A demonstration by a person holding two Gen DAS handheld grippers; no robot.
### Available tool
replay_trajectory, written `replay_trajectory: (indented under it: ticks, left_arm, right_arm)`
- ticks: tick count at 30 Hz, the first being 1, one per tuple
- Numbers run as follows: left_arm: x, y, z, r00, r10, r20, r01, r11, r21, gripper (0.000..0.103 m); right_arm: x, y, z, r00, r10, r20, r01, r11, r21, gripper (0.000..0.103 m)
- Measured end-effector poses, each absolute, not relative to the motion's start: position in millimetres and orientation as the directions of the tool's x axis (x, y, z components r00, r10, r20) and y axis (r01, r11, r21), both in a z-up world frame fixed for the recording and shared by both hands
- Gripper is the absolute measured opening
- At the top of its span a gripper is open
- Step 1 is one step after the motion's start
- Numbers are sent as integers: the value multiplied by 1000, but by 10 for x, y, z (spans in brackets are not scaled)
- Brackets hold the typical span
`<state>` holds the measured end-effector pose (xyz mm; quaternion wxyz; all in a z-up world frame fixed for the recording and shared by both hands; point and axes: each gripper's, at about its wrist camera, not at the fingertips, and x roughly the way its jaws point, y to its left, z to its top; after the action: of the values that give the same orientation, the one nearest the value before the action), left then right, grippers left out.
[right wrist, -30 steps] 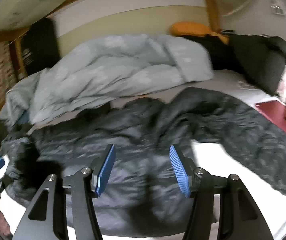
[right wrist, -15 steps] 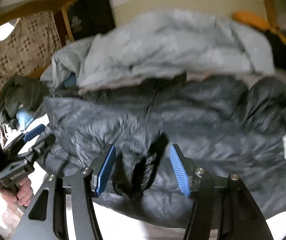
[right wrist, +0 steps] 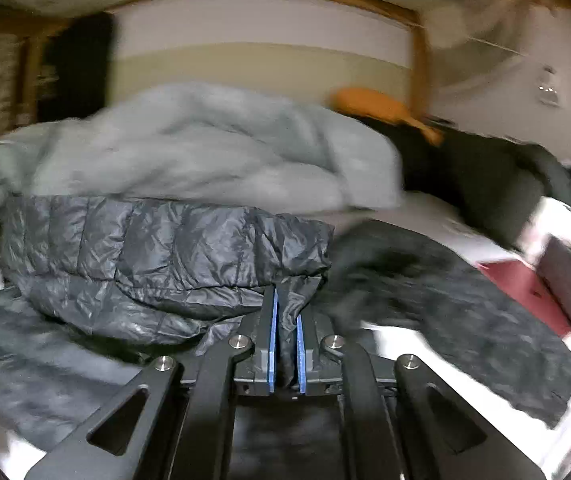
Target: Fold large clothes
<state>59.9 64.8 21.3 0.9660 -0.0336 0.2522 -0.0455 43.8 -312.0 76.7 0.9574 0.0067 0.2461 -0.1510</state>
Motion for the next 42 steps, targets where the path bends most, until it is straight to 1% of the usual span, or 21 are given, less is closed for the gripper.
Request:
replay_trajectory:
  ticks: [5, 9, 12, 15, 16, 17, 19, 21, 22, 24, 25, 26, 27, 28, 29, 31, 33, 37, 38, 39, 42]
  left_arm:
    - [707, 754, 130, 850, -69, -522, 24, 995, -93, 77]
    - [758, 761, 92, 843, -34, -536, 6, 999, -54, 77]
    - [828, 721, 27, 828, 16, -560, -17, 1000, 4, 77]
    - [874, 674, -87, 812, 47, -581, -24, 999, 48, 77]
    - [867, 646, -122, 814, 59, -578, -23, 997, 69, 77]
    - [867, 603, -158, 817, 77, -572, -22, 995, 102, 77]
    - [887, 545, -194, 813, 90, -575, -19, 992, 127, 77]
    - [897, 536, -212, 811, 75, -581, -11, 993, 114, 77]
    - [889, 552, -206, 811, 60, -582, -7, 996, 93, 77]
    - [845, 598, -184, 813, 9, -582, 13, 999, 33, 77]
    - [822, 612, -177, 813, -13, -582, 24, 1000, 11, 77]
    - [801, 616, -171, 813, -28, -582, 33, 999, -1, 77]
    - [784, 605, -174, 812, -29, -583, 36, 999, 0, 77]
    - [774, 583, -178, 812, -26, -583, 39, 999, 9, 77]
    - [766, 554, -188, 815, -18, -579, 40, 999, 25, 77]
    - [766, 510, -210, 820, -5, -573, 37, 998, 44, 77]
    - [774, 477, -234, 818, 2, -575, 39, 998, 59, 77]
    - [798, 482, -234, 818, 1, -576, 37, 998, 56, 77]
    - [797, 480, -233, 818, 3, -575, 37, 998, 58, 77]
    - [796, 477, -233, 818, 5, -575, 36, 998, 60, 77]
    - [797, 478, -233, 820, 10, -572, 34, 997, 66, 77]
  right_arm:
    - [499, -3224, 718, 805, -322, -499, 328, 941, -79, 7]
    - [586, -3059, 733, 815, -364, -450, 324, 931, -167, 7]
    - [713, -3050, 907, 867, -350, -354, 289, 933, -213, 7]
    - [588, -3085, 1216, 948, -247, -198, 233, 968, -95, 7]
    - [559, -3090, 1242, 956, -245, -160, 234, 968, -87, 7]
    - [592, -3085, 1232, 950, -273, -154, 258, 960, -108, 7]
    - [867, -3100, 1048, 902, -347, -257, 299, 932, -207, 9]
    - [1226, -3185, 699, 798, -398, -452, 276, 909, -314, 20]
    - [1314, -3223, 568, 757, -420, -501, 274, 900, -340, 21]
    - [1346, -3284, 442, 725, -447, -524, 290, 888, -357, 21]
    - [1321, -3316, 469, 726, -442, -527, 300, 893, -336, 24]
    - [1275, -3358, 534, 737, -417, -532, 303, 907, -291, 34]
    - [1225, -3386, 593, 753, -390, -529, 304, 920, -246, 56]
    - [1181, -3421, 662, 772, -372, -515, 310, 928, -206, 66]
    - [1106, -3442, 725, 792, -365, -490, 320, 931, -176, 71]
    - [1007, -3476, 810, 809, -365, -461, 328, 931, -161, 72]
    - [948, -3546, 857, 822, -308, -479, 297, 949, -100, 72]
    - [1057, -3624, 754, 775, -13, -632, 83, 993, 81, 71]
    - [1134, -3609, 661, 742, 21, -670, 55, 994, 93, 62]
    - [1197, -3606, 600, 733, -8, -680, 73, 995, 67, 57]
    - [1455, -3608, 381, 701, -179, -690, 163, 983, -90, 52]
